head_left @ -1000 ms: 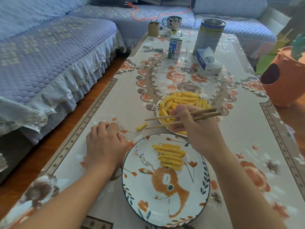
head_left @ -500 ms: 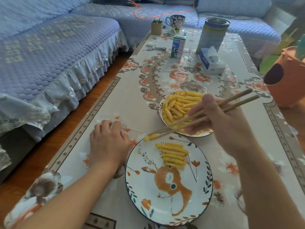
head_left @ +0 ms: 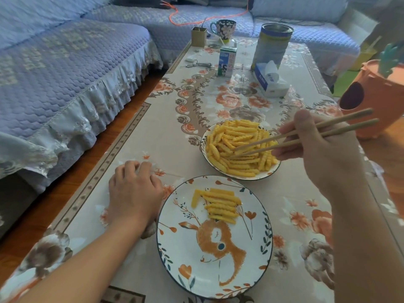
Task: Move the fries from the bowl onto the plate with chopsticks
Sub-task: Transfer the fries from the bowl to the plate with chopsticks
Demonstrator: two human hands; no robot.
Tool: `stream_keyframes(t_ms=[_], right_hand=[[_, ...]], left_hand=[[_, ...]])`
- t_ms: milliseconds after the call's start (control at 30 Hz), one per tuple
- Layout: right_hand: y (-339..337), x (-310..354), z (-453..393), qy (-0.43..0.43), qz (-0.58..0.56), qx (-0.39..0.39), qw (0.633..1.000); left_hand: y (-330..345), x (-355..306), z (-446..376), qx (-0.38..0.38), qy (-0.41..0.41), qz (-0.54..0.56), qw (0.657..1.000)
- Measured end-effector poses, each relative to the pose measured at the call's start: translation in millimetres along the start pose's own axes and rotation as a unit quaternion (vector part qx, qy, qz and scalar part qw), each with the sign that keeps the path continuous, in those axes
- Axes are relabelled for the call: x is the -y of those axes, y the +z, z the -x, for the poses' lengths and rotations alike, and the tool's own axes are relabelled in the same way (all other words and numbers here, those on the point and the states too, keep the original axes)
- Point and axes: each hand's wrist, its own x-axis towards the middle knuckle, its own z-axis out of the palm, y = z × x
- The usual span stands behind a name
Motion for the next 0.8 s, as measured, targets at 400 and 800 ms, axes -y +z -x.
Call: stream_keyframes(t_ms=[400, 800], right_hand=[[9, -8, 0, 0.038, 0.007, -0.021, 0.999], [13, -3, 2, 0.016, -0.022, -0.036, 0.999]], left_hand=[[1, 0, 0, 0.004, 0.0, -0.004, 1.0], [-1, -1, 1, 0.002, 0.003, 0.0, 1.0]])
